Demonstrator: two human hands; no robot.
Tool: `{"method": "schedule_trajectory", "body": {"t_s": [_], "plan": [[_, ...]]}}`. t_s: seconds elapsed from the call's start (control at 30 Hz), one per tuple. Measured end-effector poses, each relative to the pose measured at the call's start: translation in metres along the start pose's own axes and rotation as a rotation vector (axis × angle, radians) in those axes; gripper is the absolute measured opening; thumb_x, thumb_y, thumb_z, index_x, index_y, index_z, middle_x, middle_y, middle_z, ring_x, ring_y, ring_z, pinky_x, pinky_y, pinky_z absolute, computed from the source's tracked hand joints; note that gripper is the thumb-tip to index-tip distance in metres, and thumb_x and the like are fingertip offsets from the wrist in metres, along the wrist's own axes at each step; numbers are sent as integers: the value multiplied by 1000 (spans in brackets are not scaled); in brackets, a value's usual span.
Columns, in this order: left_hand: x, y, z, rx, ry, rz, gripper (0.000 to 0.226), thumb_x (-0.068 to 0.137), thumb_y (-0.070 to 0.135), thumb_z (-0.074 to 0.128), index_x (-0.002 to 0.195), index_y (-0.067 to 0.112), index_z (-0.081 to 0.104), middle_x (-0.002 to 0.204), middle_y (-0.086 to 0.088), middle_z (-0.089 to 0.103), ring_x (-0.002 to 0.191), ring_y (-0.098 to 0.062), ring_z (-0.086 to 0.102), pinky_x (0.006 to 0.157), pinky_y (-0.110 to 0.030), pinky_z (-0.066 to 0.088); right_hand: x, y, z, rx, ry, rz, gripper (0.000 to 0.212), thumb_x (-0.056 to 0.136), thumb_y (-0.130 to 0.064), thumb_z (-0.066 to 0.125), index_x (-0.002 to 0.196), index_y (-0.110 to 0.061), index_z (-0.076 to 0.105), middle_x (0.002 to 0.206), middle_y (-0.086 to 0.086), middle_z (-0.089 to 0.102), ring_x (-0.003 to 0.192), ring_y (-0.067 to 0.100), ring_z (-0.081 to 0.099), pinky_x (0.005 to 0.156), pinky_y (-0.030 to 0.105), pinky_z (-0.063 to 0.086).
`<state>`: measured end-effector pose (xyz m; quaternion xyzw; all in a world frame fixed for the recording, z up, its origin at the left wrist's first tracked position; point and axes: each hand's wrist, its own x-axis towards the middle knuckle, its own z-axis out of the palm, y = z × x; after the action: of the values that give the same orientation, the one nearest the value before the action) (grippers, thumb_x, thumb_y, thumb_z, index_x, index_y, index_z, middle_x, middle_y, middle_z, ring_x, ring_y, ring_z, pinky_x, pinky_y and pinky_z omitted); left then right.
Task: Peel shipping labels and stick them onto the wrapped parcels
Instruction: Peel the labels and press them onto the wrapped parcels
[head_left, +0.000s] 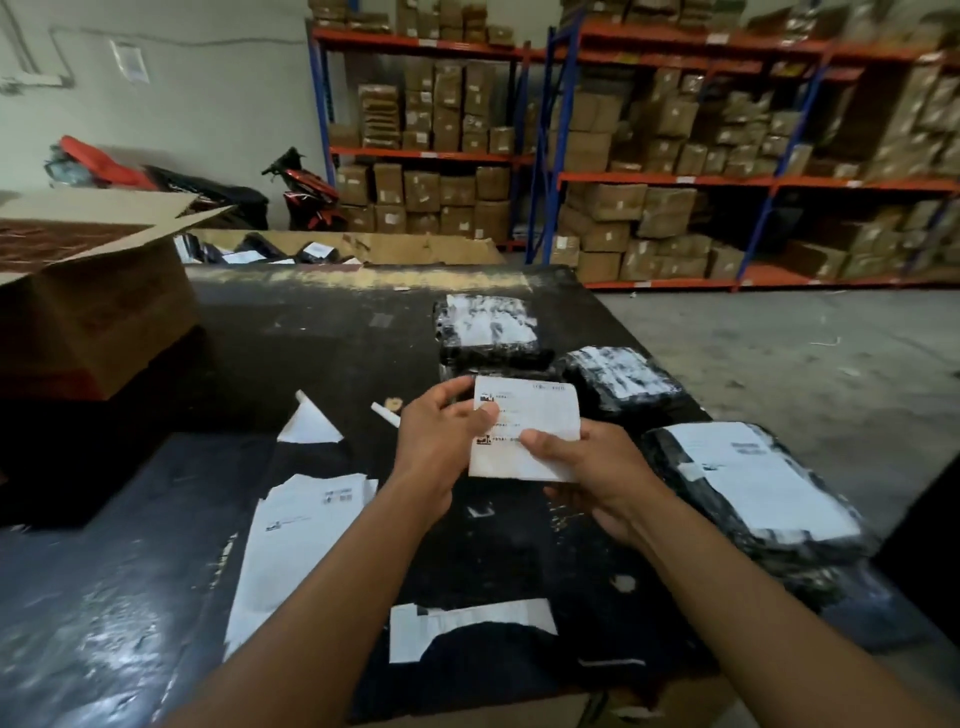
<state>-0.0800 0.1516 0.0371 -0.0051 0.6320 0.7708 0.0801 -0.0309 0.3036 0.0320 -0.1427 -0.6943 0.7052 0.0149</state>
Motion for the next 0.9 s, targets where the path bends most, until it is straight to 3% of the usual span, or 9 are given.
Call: {"method": "schedule_trajectory", "body": {"t_s": [0.1, 0.27, 0.57, 0.9], "plan": [[8, 0, 16, -5, -58, -3, 47, 90, 11, 69, 133, 7, 51, 107, -9, 73, 91, -22, 73, 80, -43, 60, 15, -8, -18, 37, 32, -34, 19, 83, -16, 77, 102, -15, 72, 92, 1, 78, 89, 25, 72, 64, 33, 52], [12, -3, 26, 98, -157, -90, 11, 92, 14, 65, 100, 10, 70, 92, -8, 76, 79, -15, 71, 71, -28, 57, 34, -29, -51, 93, 47, -57, 19, 84, -13, 74, 103, -13, 70, 100, 6, 77, 93, 26, 70, 67, 34, 52], [14, -4, 39, 141, -175, -90, 10, 92, 11, 63, 97, 5, 70, 82, -7, 73, 66, -11, 65, 59, -23, 53, 54, -43, -69, 108, -23, -59, 21, 86, -15, 73, 106, -17, 69, 103, 4, 76, 95, 21, 67, 66, 32, 52], [10, -1, 37, 145, -134, -46, 9, 92, 6, 59, 89, 8, 67, 79, -7, 72, 62, -10, 62, 54, -21, 51, 59, -38, -62, 137, -74, -21, 18, 85, -15, 74, 103, -17, 69, 99, 3, 76, 91, 20, 67, 63, 30, 51]]}}
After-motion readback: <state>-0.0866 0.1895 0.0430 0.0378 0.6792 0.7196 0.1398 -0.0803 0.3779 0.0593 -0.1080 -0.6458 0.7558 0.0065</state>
